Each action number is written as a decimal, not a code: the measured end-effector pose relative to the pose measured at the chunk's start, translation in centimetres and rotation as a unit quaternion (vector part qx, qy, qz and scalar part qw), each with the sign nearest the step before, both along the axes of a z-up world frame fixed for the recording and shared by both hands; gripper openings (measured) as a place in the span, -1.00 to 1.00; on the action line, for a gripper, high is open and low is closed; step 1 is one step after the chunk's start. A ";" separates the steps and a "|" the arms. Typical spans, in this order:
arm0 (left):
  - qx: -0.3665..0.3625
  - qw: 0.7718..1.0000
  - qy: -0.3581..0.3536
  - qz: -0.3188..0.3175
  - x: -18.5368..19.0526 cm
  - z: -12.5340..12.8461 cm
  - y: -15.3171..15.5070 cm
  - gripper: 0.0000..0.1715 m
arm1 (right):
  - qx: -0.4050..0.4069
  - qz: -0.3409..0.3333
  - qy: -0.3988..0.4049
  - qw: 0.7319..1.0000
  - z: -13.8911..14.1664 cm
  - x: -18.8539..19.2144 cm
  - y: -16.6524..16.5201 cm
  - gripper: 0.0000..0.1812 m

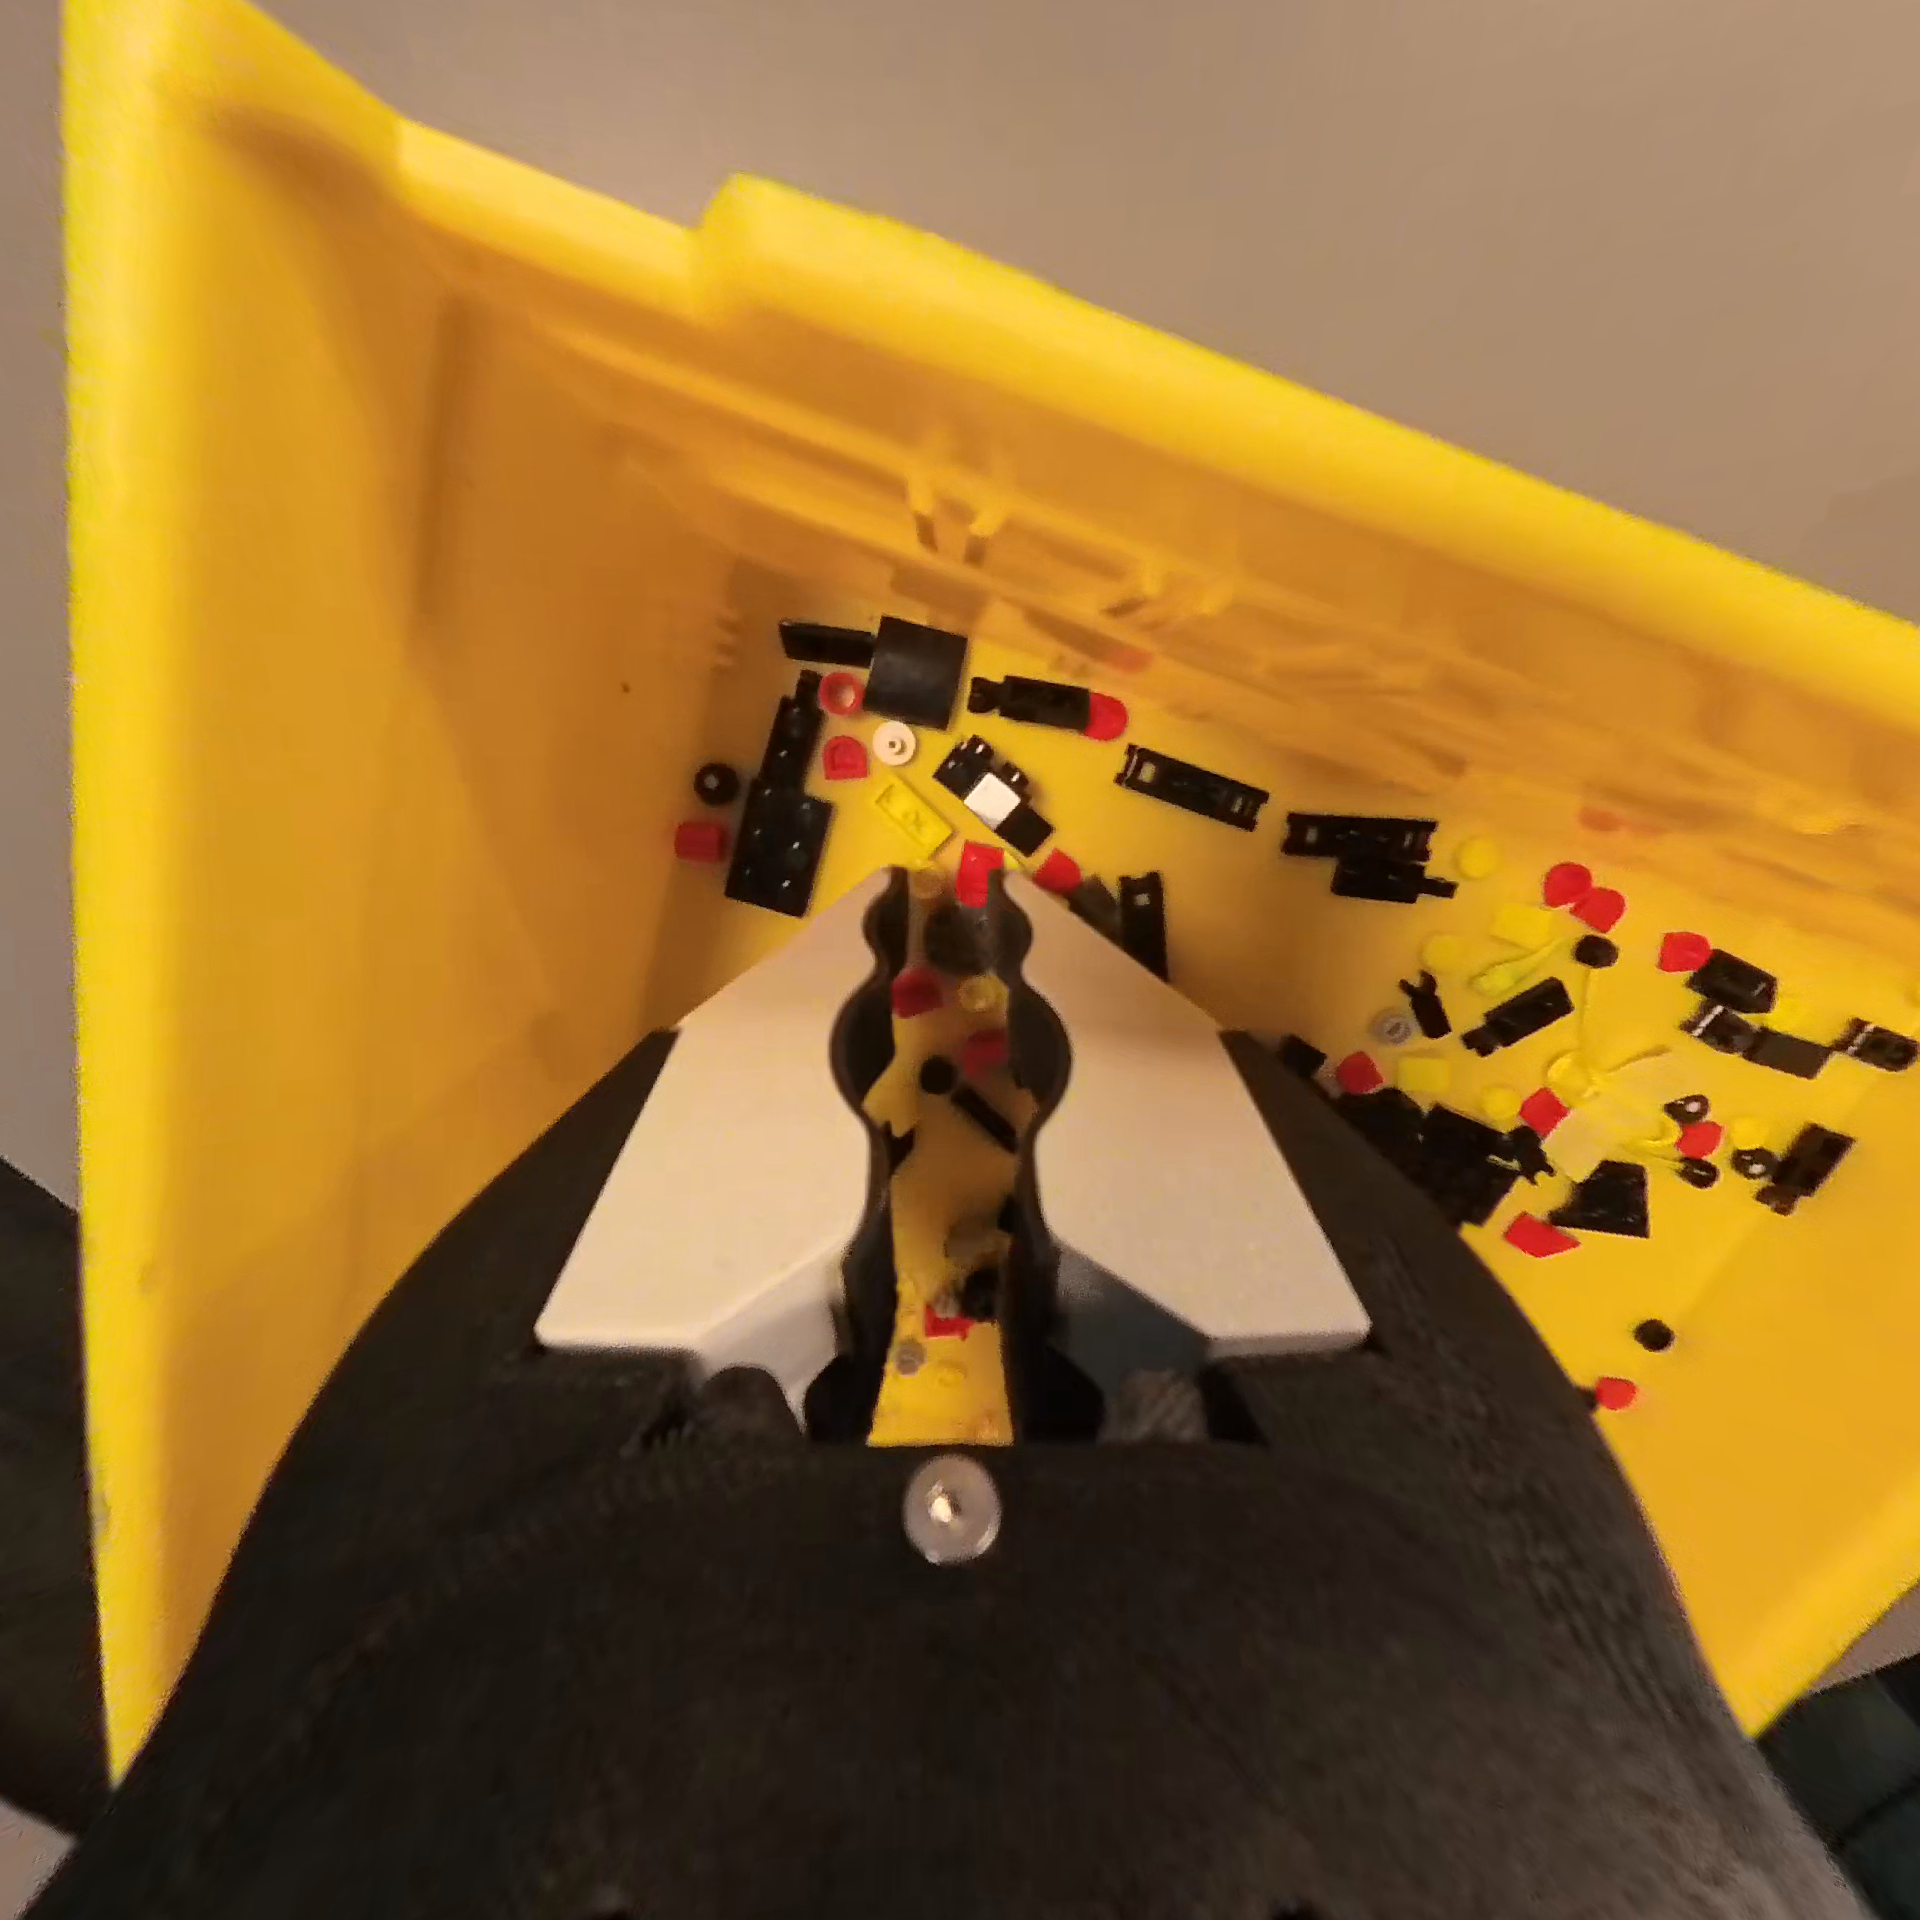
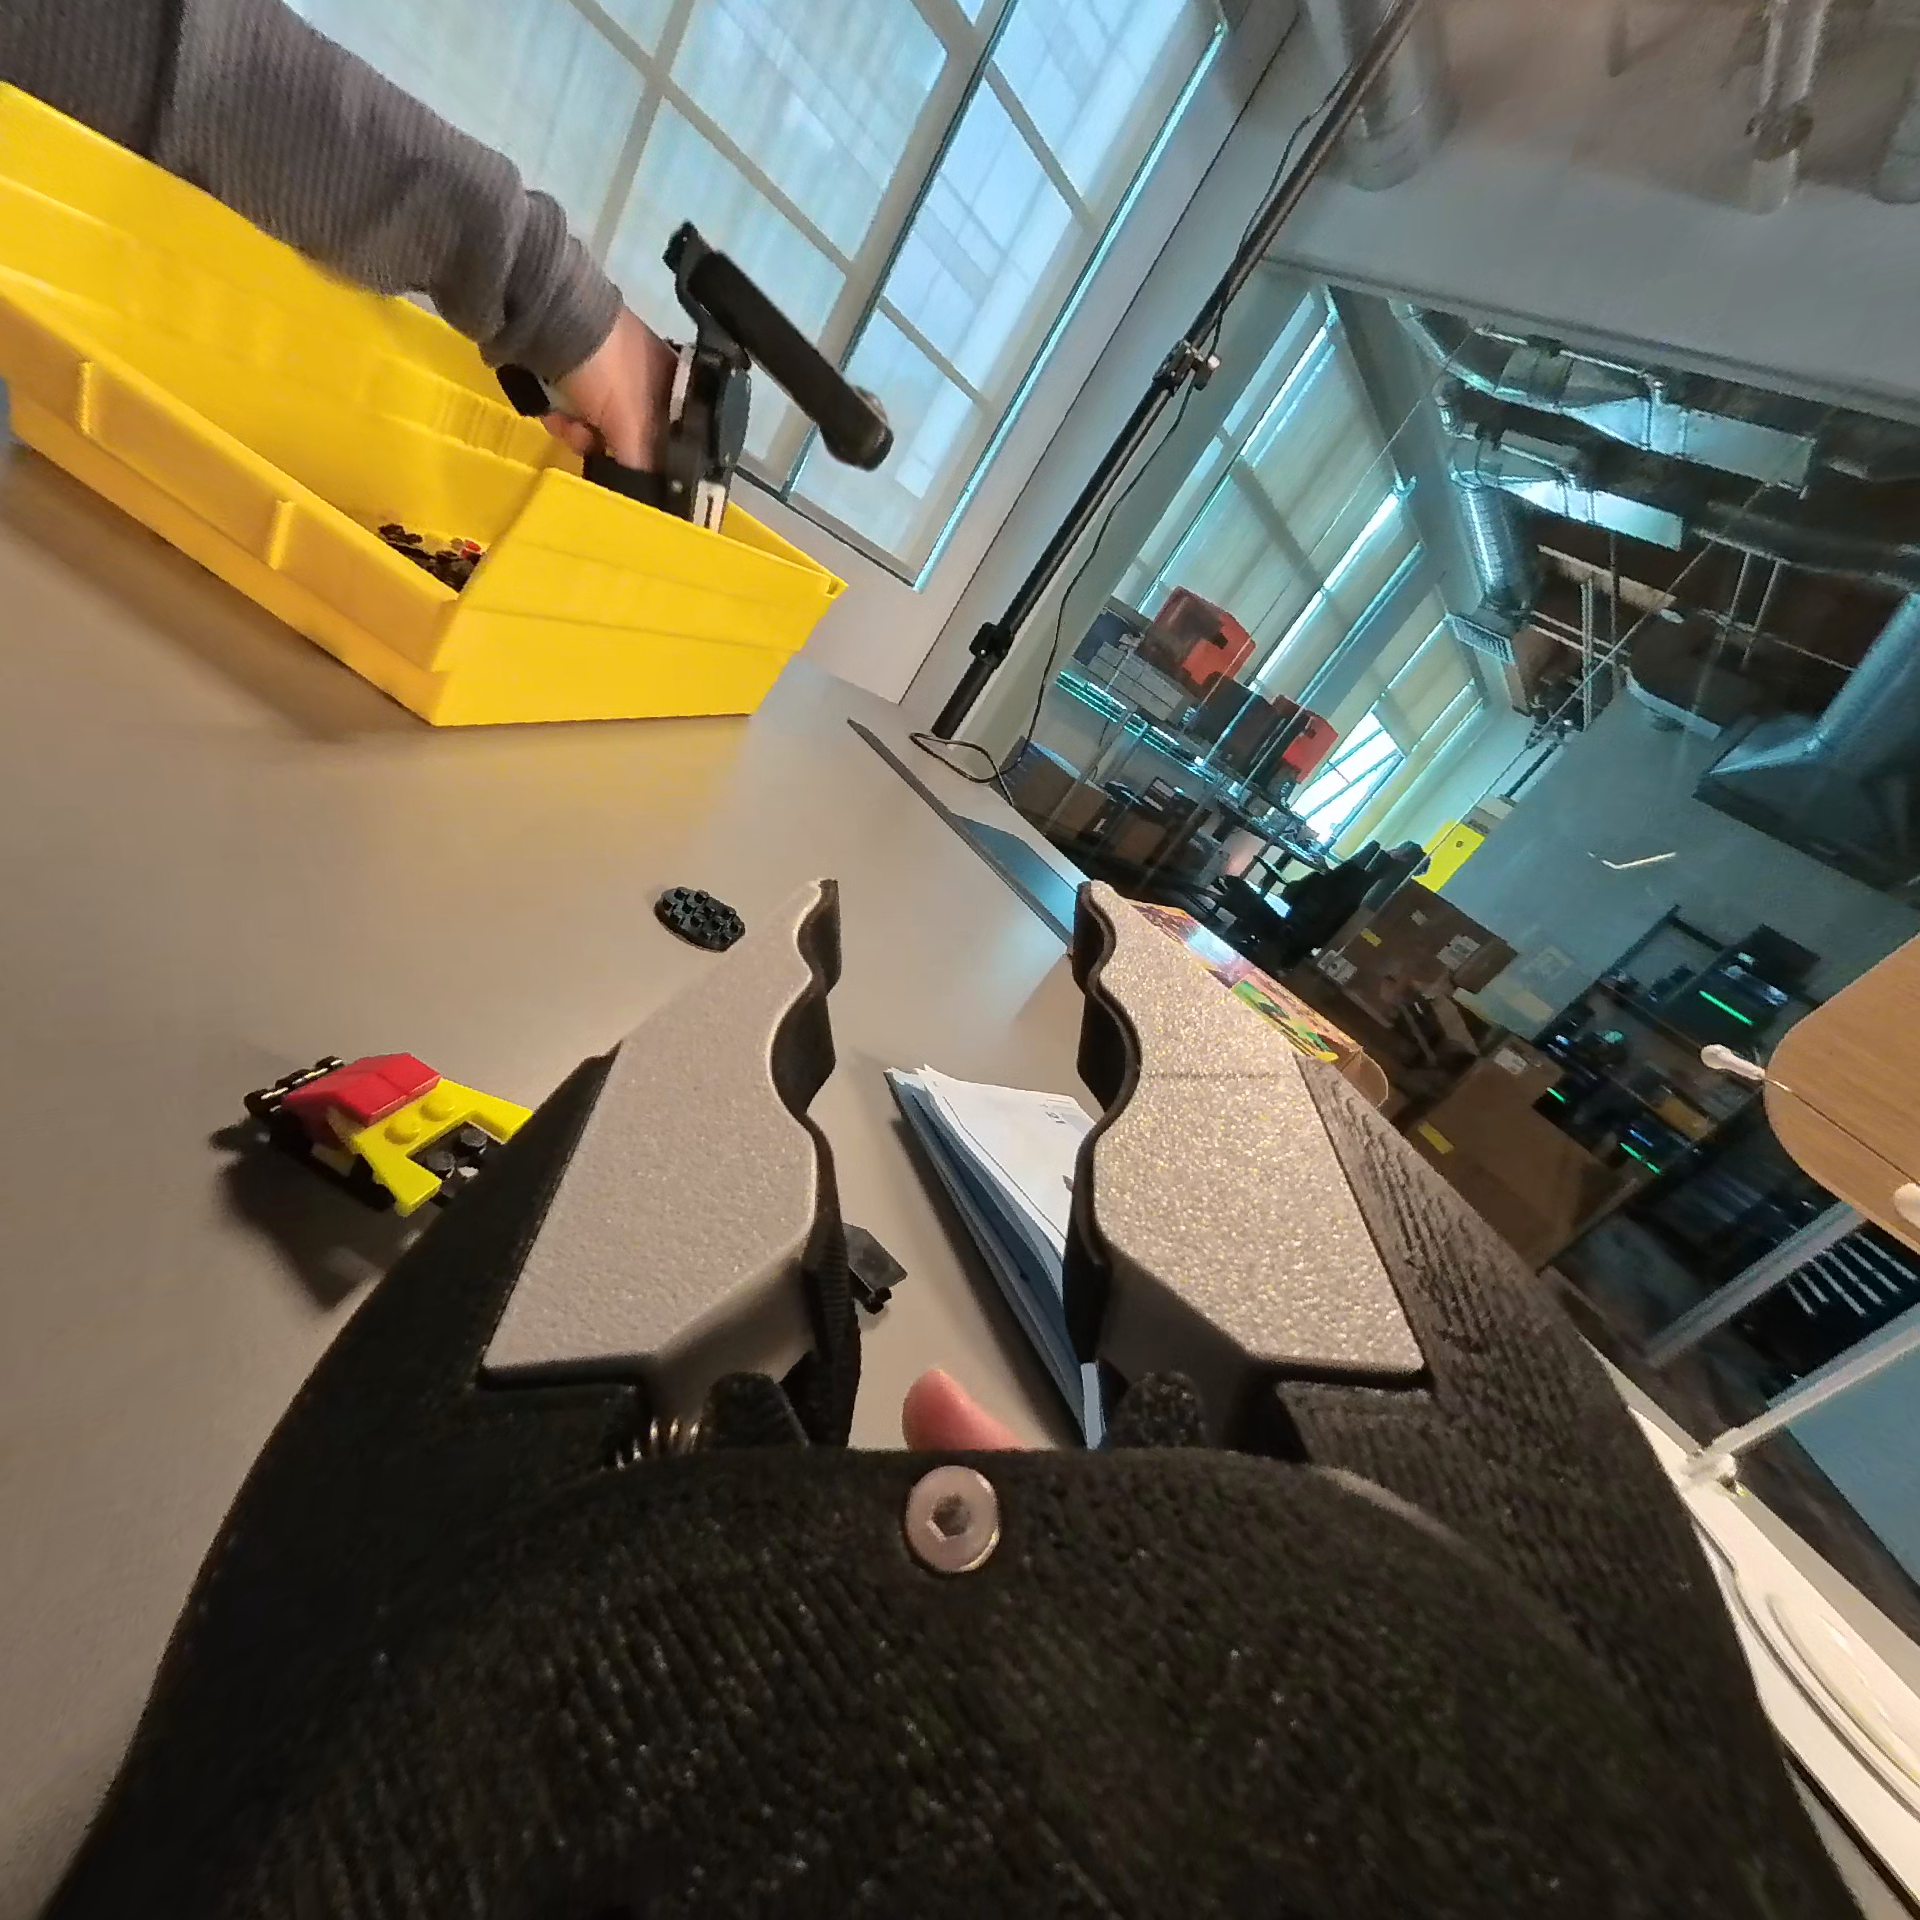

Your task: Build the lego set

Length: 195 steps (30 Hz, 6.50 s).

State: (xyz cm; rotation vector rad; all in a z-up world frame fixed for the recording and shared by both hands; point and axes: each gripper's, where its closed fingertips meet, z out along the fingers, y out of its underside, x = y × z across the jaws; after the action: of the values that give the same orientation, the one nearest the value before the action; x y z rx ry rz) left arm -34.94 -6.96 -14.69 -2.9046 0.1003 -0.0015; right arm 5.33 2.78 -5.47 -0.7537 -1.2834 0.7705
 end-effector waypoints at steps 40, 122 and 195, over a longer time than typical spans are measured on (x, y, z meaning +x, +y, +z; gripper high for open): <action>0.395 0.885 0.136 -0.207 21.0 15.0 0.6 -0.94 | 0.005 0.051 0.019 0.999 0.6 -2.1 -1.7 -0.54; 0.018 0.990 -0.038 0.136 0.0 0.7 -2.5 -1.00 | 0.008 0.041 0.007 0.999 0.2 -1.8 -1.8 -0.56; 0.358 0.872 0.056 -0.327 34.6 -0.5 5.2 -0.95 | 0.029 0.040 -0.036 0.998 -0.9 -2.4 -1.5 -0.64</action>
State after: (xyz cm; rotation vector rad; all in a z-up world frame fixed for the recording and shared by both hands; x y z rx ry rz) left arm -0.29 -1.80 -15.16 -2.0038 0.8915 0.0711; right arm 2.88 1.27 -6.35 -0.6922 -1.4013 0.7736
